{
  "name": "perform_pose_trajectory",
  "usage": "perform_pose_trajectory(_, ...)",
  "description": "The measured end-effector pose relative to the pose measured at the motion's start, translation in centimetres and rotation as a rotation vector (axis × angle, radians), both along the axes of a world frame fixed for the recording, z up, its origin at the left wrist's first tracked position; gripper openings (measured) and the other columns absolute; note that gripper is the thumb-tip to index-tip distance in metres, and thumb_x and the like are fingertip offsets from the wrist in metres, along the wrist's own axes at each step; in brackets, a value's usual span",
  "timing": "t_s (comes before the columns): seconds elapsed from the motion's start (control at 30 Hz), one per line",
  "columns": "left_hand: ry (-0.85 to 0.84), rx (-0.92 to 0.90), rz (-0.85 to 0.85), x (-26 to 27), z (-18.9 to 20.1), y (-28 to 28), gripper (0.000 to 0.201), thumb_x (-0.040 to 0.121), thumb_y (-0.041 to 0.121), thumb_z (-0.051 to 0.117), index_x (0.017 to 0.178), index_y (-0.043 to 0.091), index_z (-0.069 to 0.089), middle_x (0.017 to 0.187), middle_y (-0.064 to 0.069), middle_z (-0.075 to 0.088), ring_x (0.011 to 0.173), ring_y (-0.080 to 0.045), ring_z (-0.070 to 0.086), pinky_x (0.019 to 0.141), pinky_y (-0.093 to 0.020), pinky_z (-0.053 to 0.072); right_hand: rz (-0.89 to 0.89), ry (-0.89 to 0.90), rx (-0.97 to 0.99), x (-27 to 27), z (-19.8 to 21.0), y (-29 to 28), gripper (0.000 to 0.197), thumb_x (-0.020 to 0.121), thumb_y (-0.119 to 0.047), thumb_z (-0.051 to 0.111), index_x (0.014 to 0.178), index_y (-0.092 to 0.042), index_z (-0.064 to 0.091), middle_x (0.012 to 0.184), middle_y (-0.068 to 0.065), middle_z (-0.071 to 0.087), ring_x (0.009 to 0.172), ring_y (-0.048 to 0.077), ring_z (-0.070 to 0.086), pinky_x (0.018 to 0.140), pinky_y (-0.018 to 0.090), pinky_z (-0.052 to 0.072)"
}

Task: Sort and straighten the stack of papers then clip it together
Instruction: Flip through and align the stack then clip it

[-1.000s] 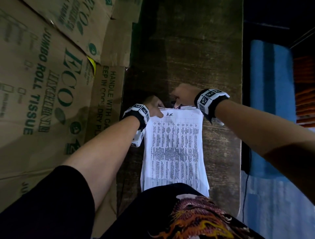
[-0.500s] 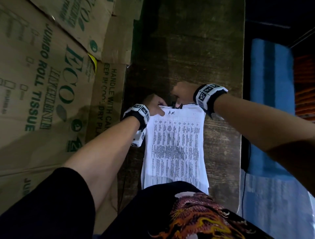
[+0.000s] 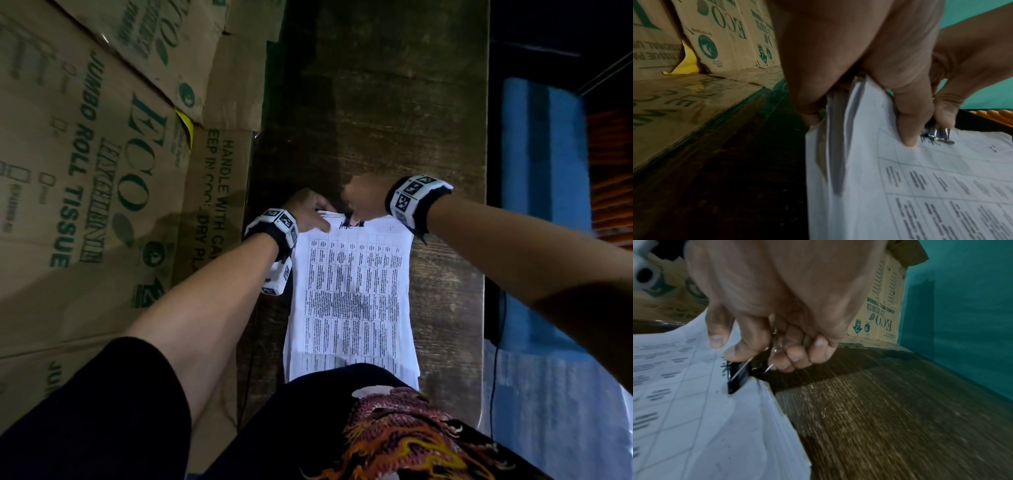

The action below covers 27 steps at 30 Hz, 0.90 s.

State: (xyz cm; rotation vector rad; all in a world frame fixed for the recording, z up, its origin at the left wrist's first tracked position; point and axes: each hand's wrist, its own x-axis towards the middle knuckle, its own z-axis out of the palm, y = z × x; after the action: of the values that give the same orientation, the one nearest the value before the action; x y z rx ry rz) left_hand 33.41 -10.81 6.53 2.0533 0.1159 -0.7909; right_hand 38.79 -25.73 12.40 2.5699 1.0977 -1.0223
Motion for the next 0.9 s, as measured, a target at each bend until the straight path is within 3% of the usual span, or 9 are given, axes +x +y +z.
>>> perform_pose_trajectory(0.13, -0.014, -0.057, -0.005, -0.3, -0.2, 0.3, 0.039, 0.072, -0.004, 0.075, 0.109, 0.006, 0.069, 0.106, -0.008, 0.070, 0.093, -0.016, 0.063, 0.074, -0.011, 0.049, -0.044, -0.021, 0.065, -0.2, -0.4, -0.9, 0.032, 0.084, -0.031, 0.070, 0.107, -0.011, 0.063, 0.103, 0.009, 0.065, 0.088, 0.027, 0.063, 0.074, 0.036, 0.054)
perform_pose_trajectory(0.27, -0.019, -0.204, 0.117, -1.6, -1.4, 1.7, 0.048, 0.073, -0.004, 0.075, 0.117, 0.013, 0.065, 0.120, -0.011, 0.066, 0.115, -0.024, 0.061, 0.101, -0.039, 0.048, -0.191, -0.036, 0.244, -1.2, -1.5, -1.9, 0.015, 0.088, -0.015, 0.064, 0.102, -0.009, 0.059, 0.107, 0.011, 0.058, 0.093, 0.028, 0.058, 0.075, 0.036, 0.049)
perform_pose_trajectory(0.37, 0.010, -0.290, 0.488, -4.1, -2.2, 2.1, 0.067, 0.067, -0.002, 0.081, 0.126, 0.021, 0.057, 0.122, -0.005, 0.062, 0.112, -0.018, 0.060, 0.091, -0.030, 0.053, -0.348, -0.024, 0.365, -2.3, -2.5, -2.6, 0.007, 0.087, -0.003, 0.059, 0.082, -0.007, 0.059, 0.083, 0.009, 0.064, 0.080, 0.028, 0.060, 0.071, 0.035, 0.049)
perform_pose_trajectory(0.43, 0.051, -0.350, 0.731, -6.5, -3.0, 1.7, 0.063, 0.064, 0.000, 0.083, 0.121, 0.012, 0.059, 0.113, -0.001, 0.064, 0.101, -0.012, 0.062, 0.084, -0.022, 0.055, -0.469, -0.023, 0.470, -2.7, -3.0, -3.2, 0.011, 0.086, 0.000, 0.059, 0.079, -0.007, 0.061, 0.075, 0.006, 0.060, 0.073, 0.027, 0.058, 0.064, 0.032, 0.047)
perform_pose_trajectory(0.5, 0.111, -0.464, 0.818, -8.3, -3.5, 0.9, 0.043, 0.064, 0.009, 0.085, 0.104, 0.011, 0.068, 0.105, -0.004, 0.070, 0.101, -0.019, 0.066, 0.096, -0.036, 0.052, -0.541, -0.029, 0.536, -3.2, -3.3, -3.6, 0.010, 0.087, -0.001, 0.061, 0.078, -0.006, 0.061, 0.075, 0.006, 0.059, 0.071, 0.028, 0.058, 0.062, 0.031, 0.044)
perform_pose_trajectory(0.6, 0.191, -0.465, 0.850, -8.9, -3.0, -0.3, 0.036, 0.066, 0.031, 0.085, 0.097, 0.023, 0.068, 0.101, 0.002, 0.071, 0.096, -0.013, 0.064, 0.089, -0.036, 0.049, -0.487, -0.116, 0.612, -4.7, -3.9, -4.1, 0.009, 0.089, -0.005, 0.062, 0.080, -0.004, 0.062, 0.084, 0.014, 0.059, 0.074, 0.028, 0.055, 0.066, 0.034, 0.044)
perform_pose_trajectory(0.67, 0.208, -0.455, 0.890, -8.5, -2.9, -0.4, 0.029, 0.070, 0.026, 0.082, 0.096, 0.025, 0.068, 0.098, 0.002, 0.071, 0.095, -0.019, 0.065, 0.079, -0.033, 0.048, -0.379, -0.217, 0.628, -6.3, -4.6, -4.6, 0.006, 0.088, -0.006, 0.060, 0.087, -0.002, 0.064, 0.091, 0.019, 0.060, 0.073, 0.033, 0.059, 0.064, 0.041, 0.050)
perform_pose_trajectory(0.8, 0.183, -0.451, 0.915, -8.3, -2.7, -0.5, 0.025, 0.075, 0.022, 0.077, 0.099, 0.020, 0.070, 0.100, -0.005, 0.073, 0.101, -0.028, 0.066, 0.091, -0.045, 0.051, -0.055, -0.343, 0.469, -9.2, -6.0, -6.0, 0.016, 0.081, -0.021, 0.072, 0.087, -0.006, 0.069, 0.103, 0.020, 0.062, 0.090, 0.037, 0.062, 0.072, 0.044, 0.050)
perform_pose_trajectory(0.9, 0.153, -0.487, 0.917, -8.0, -1.9, -0.7, 0.024, 0.078, 0.016, 0.076, 0.100, 0.020, 0.068, 0.104, -0.003, 0.071, 0.104, -0.024, 0.064, 0.096, -0.044, 0.048, -0.254, -0.386, 0.496, -8.7, -5.1, -6.0, 0.036, 0.080, -0.033, 0.073, 0.106, -0.011, 0.064, 0.124, 0.015, 0.054, 0.111, 0.034, 0.053, 0.090, 0.049, 0.044)
